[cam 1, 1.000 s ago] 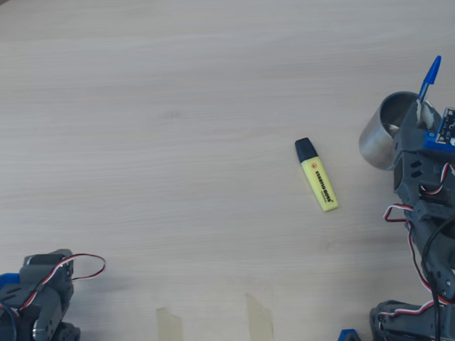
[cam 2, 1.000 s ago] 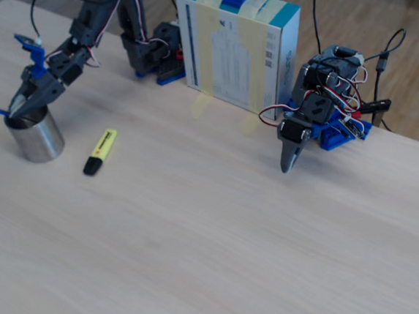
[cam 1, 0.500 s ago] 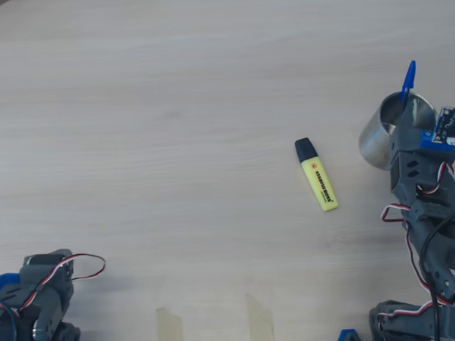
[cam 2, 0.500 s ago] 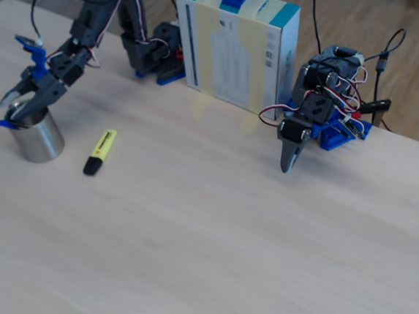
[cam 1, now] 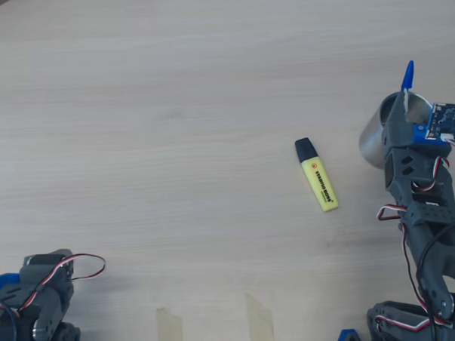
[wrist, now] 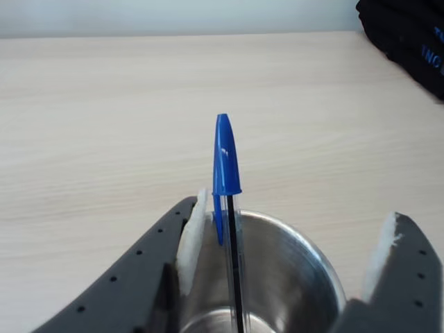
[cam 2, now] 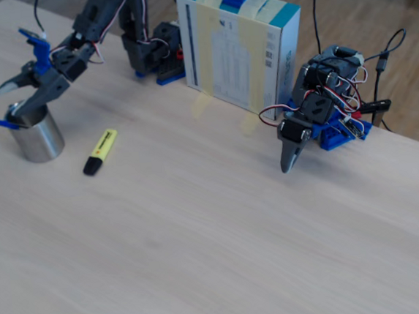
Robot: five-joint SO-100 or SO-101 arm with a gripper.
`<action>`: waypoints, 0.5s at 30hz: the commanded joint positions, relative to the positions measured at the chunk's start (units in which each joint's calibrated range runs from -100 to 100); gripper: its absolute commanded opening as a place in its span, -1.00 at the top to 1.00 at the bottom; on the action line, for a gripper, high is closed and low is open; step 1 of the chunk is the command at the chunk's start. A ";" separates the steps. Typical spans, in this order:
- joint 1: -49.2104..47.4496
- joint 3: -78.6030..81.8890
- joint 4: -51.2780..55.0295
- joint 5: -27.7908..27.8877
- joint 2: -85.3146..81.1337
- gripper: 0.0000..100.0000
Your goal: Grab the blue pen and put it in the silver cup.
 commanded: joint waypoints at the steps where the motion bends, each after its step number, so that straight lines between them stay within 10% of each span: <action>1: -2.08 -0.04 2.96 0.27 -5.27 0.26; 15: -12.81 4.31 27.24 -0.09 -30.13 0.26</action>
